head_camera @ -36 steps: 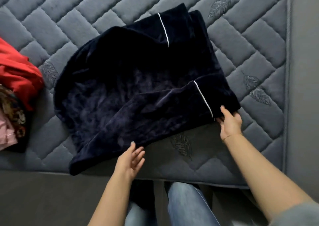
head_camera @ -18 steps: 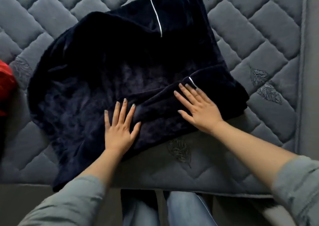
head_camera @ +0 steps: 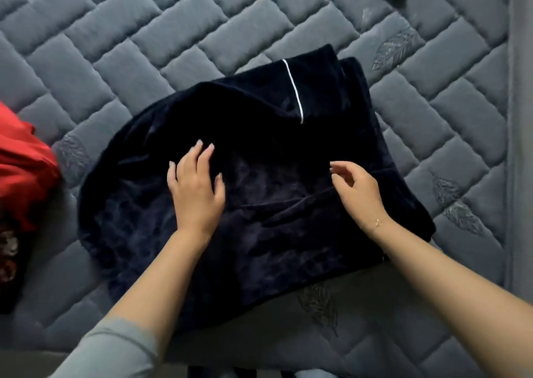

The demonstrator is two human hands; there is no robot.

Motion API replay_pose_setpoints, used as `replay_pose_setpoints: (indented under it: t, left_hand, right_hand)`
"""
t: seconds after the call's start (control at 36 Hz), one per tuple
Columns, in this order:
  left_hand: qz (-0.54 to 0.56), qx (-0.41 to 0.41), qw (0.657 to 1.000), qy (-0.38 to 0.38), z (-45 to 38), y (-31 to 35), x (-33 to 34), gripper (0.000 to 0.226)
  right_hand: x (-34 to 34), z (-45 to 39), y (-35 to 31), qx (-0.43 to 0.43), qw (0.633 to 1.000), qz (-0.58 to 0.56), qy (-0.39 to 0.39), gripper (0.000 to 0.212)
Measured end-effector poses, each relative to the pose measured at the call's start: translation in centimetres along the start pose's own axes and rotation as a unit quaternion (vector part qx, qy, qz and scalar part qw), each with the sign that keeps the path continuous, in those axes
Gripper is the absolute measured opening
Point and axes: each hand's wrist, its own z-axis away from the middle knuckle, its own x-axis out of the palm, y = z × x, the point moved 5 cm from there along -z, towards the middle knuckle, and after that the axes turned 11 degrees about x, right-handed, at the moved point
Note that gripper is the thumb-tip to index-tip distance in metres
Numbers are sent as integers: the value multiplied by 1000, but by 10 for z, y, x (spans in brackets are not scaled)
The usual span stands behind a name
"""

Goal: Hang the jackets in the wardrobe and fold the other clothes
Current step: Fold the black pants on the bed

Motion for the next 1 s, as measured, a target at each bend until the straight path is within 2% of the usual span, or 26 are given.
replay_pose_setpoints:
  t: [0.03,0.08,0.17,0.22,0.28,0.33,0.36,0.39,0.44,0.5,0.56,0.61,0.67,0.72,0.75,0.78,0.83,0.89,0.92,1.0]
  left_hand:
    - [-1,10,1000,12,-21,-4,-4,55]
    - [-16,18,1000,-3,-65,-15,-5,66]
    - [-32,4,994,-108,-122,-39,5,90]
    - [-49,-1,983,-175,-148,-53,13,93]
    - [-8,5,982,-189,-167,-61,15,67]
    - [115,-45,984,-129,-187,-74,9,35]
    - [170,-93,978,-77,-195,-85,2,30]
    - [213,-149,965,-17,-201,-99,-6,31]
    - [280,-258,920,98,-210,-131,-24,35]
    - [296,-327,886,145,-209,-160,-30,40]
    - [325,-340,876,109,-207,-181,-27,46]
    - [347,-355,868,11,-192,-186,-18,66]
    - [185,-307,929,-86,-170,-182,-23,97]
    - [36,-139,988,-52,-153,-161,-37,94]
    - [27,-36,999,-29,-146,-144,-40,85]
    - [46,49,997,-34,-140,-129,-38,76]
    - [75,140,980,-118,-132,-109,-17,66]
    - [20,150,965,-214,-124,-99,8,71]
    - [-20,144,960,-239,-123,-100,17,73]
    - [-83,122,962,-232,-132,-108,26,69]
  right_hand:
    - [7,-13,-10,71,993,-86,-32,28]
    - [22,-38,-28,177,957,-214,-77,30]
    - [33,-72,-61,208,926,-309,-68,33]
    - [36,-90,-86,203,898,-385,-65,37]
    - [37,-106,-116,158,887,-422,-97,30]
    - [36,-119,-146,95,894,-416,-135,32]
    - [35,-124,-157,67,899,-409,-139,37]
    - [33,-127,-165,42,908,-395,-131,43]
    - [31,-136,-174,-7,945,-316,-81,50]
    - [30,-143,-173,-40,987,-153,-25,52]
    - [32,-155,-166,-64,997,30,12,54]
    - [40,-167,-157,-79,976,200,-19,61]
    - [51,-175,-145,-75,932,351,-53,70]
    - [59,-176,-139,-80,907,411,-49,74]
    - [61,-175,-140,-86,905,416,-40,74]
    - [61,-176,-141,-92,904,417,-31,73]
    - [59,-179,-142,-99,900,424,-25,70]
    - [56,-181,-142,-101,892,439,-31,69]
    - [55,-181,-142,-103,889,445,-34,69]
    - [55,-182,-140,-106,879,465,-25,67]
